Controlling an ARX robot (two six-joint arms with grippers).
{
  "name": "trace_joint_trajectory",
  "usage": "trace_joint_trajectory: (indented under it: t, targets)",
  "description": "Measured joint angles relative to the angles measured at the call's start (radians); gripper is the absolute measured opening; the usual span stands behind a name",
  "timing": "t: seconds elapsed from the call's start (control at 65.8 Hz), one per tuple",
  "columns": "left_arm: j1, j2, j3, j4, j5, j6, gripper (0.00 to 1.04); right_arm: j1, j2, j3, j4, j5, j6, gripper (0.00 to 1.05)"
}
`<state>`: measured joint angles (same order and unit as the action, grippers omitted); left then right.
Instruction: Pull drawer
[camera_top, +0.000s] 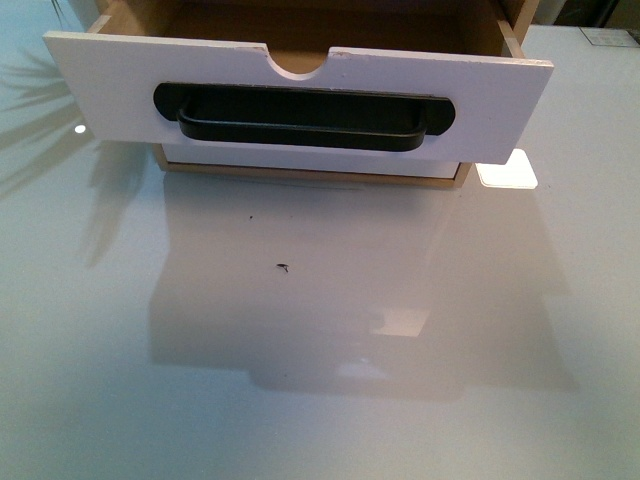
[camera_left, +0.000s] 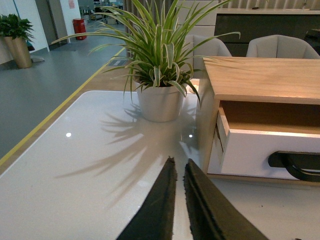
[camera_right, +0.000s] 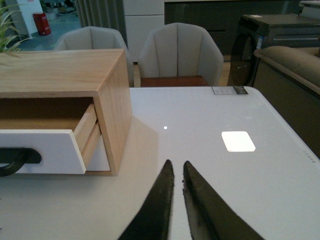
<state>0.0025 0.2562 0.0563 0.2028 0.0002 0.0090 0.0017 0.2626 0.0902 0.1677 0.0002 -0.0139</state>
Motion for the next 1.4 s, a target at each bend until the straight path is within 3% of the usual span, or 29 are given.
trace_joint_trajectory:
  t: [0.274,0.395,0.715,0.913,0.989,1.202,1.399]
  targets:
    - [0.0,-0.075,-0.043,-0.025,0.0,-0.005,0.03,0.0,-0.068,-0.038,-0.027,0.0,0.003,0.02]
    - [0.0,-0.228,-0.043,-0.192,-0.001,-0.005,0.03,0.0,-0.198,-0.05,-0.164,0.0,0.003,0.02]
    - [0.0,-0.25,-0.043,-0.201,0.0,-0.006,0.03,-0.001,-0.256,-0.063,-0.169,0.0,0.003,0.02]
    - [0.0,-0.25,-0.043,-0.201,0.0,-0.007,0.39,-0.001,-0.256,-0.063,-0.169,0.0,0.003,0.38]
    - [0.0,-0.25,-0.043,-0.201,0.0,-0.007,0.6,-0.001,-0.257,-0.063,-0.169,0.0,0.003,0.58]
    - [0.0,-0.25,-0.043,-0.201,0.0,-0.007,0.98,-0.001,-0.257,-0.063,-0.169,0.0,0.003,0.96]
    - [0.0,-0.25,-0.043,-0.201,0.0,-0.007,0.97,-0.001,-0.257,-0.063,-0.169,0.0,0.004,0.96]
